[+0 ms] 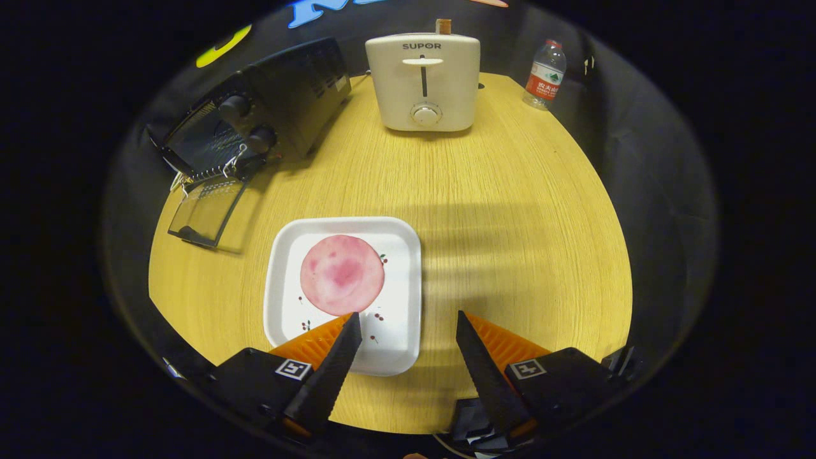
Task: Open the toaster oven, put the food inside, and close the toaster oven door.
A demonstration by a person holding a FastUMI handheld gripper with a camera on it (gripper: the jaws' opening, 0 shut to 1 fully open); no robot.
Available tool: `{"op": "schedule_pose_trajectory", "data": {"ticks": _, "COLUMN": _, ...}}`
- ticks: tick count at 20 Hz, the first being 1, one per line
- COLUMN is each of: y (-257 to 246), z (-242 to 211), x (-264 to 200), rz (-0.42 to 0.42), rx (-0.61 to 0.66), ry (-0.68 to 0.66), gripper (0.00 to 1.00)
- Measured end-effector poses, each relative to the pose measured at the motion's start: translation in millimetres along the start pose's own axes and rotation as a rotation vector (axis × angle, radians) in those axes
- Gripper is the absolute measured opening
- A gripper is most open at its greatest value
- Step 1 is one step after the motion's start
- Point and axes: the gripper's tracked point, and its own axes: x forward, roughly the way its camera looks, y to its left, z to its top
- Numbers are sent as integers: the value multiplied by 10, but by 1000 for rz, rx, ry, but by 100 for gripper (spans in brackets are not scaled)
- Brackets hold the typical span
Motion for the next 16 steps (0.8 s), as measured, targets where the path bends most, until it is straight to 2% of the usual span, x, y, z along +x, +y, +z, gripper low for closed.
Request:
{"op": "schedule_pose_trajectory", "data": {"ticks": 5, "y": -8, "z": 37, "x": 119, "rz": 29, "rx": 71, "ry": 36, "gripper": 94}}
{"op": "schedule_pose_trajectory", "data": {"ticks": 10, "y": 30, "z": 74, "x": 168, "rz": 18, "rx": 1, "ry": 88, "gripper": 55}}
{"op": "schedule_pose_trajectory", "data": {"ticks": 13, "y": 47, "z": 65, "x": 179, "rz": 43, "rx": 37, "ry": 111, "gripper": 31}}
{"op": "schedule_pose_trajectory", "data": {"ticks": 14, "y": 42, "z": 76, "x": 163, "rz": 50, "rx": 45, "ry": 116, "gripper": 27}}
{"op": "schedule_pose_trajectory", "data": {"ticks": 15, "y": 34, "z": 66, "x": 185, "rz": 53, "rx": 45, "ry": 116, "gripper": 26}}
{"op": "schedule_pose_trajectory", "data": {"ticks": 16, "y": 34, "z": 57, "x": 201, "rz": 58, "rx": 47, "ry": 126, "gripper": 20}}
